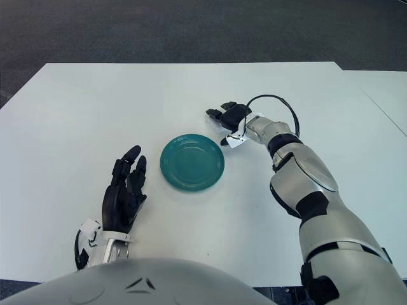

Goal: Put the charger into the plate.

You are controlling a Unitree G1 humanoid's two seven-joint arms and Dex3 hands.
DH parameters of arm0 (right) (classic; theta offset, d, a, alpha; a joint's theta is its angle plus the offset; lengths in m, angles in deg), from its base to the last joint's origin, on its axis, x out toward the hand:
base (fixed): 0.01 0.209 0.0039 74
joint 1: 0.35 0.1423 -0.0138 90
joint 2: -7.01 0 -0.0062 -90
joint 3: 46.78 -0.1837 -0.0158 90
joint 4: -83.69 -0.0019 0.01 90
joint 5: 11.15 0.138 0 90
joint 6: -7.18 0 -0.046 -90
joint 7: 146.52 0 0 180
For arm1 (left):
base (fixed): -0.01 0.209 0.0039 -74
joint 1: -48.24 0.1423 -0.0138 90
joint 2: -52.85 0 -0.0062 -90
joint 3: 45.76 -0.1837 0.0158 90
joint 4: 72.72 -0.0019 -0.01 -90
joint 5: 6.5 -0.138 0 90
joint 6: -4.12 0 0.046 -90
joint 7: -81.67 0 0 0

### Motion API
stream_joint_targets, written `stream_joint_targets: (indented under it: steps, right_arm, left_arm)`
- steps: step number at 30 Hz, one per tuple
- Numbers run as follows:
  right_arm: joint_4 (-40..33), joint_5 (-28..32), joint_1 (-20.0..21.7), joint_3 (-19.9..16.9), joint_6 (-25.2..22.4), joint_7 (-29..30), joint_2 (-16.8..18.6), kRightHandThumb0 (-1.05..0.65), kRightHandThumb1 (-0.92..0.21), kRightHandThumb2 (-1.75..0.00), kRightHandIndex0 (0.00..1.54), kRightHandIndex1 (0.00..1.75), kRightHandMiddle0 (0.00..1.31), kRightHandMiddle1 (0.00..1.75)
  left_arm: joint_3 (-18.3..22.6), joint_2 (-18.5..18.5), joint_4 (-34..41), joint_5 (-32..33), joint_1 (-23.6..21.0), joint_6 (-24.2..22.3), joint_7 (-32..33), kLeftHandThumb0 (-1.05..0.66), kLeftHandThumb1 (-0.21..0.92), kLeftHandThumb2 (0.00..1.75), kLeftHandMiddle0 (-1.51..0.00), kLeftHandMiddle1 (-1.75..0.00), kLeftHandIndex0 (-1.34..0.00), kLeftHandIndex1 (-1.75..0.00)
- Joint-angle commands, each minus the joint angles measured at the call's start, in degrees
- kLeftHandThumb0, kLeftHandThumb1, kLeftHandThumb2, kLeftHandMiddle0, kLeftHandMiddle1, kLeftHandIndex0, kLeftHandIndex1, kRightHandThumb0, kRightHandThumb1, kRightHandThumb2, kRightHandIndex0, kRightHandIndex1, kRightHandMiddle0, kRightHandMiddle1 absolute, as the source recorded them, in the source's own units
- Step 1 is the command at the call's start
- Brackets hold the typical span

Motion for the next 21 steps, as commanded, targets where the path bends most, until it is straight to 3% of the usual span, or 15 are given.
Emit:
stream_joint_targets:
  steps: [1,9,21]
  right_arm:
    - [1.3,-1.9,-1.5,1.7,-0.7,-0.3,-0.1,-0.73,-0.92,-0.51,0.15,0.01,0.00,0.11]
    - [2.0,-2.2,-1.4,2.8,-2.1,1.5,-0.1,-0.72,-0.92,-0.48,0.19,0.02,0.00,0.20]
    - [2.7,-1.9,-2.1,3.5,-2.3,2.3,-0.4,-0.71,-0.92,-0.46,0.28,0.04,0.00,0.38]
  left_arm:
    - [-4.5,3.7,3.2,0.2,1.2,-0.6,0.4,-0.80,0.92,0.66,-0.24,-0.01,0.00,-0.79]
    - [-4.3,3.8,3.3,-0.5,1.4,0.4,0.5,-0.80,0.92,0.67,-0.25,-0.01,0.00,-0.87]
    - [-3.7,3.5,2.7,-3.7,1.6,2.1,1.9,-0.78,0.92,0.66,-0.28,-0.02,0.00,-0.78]
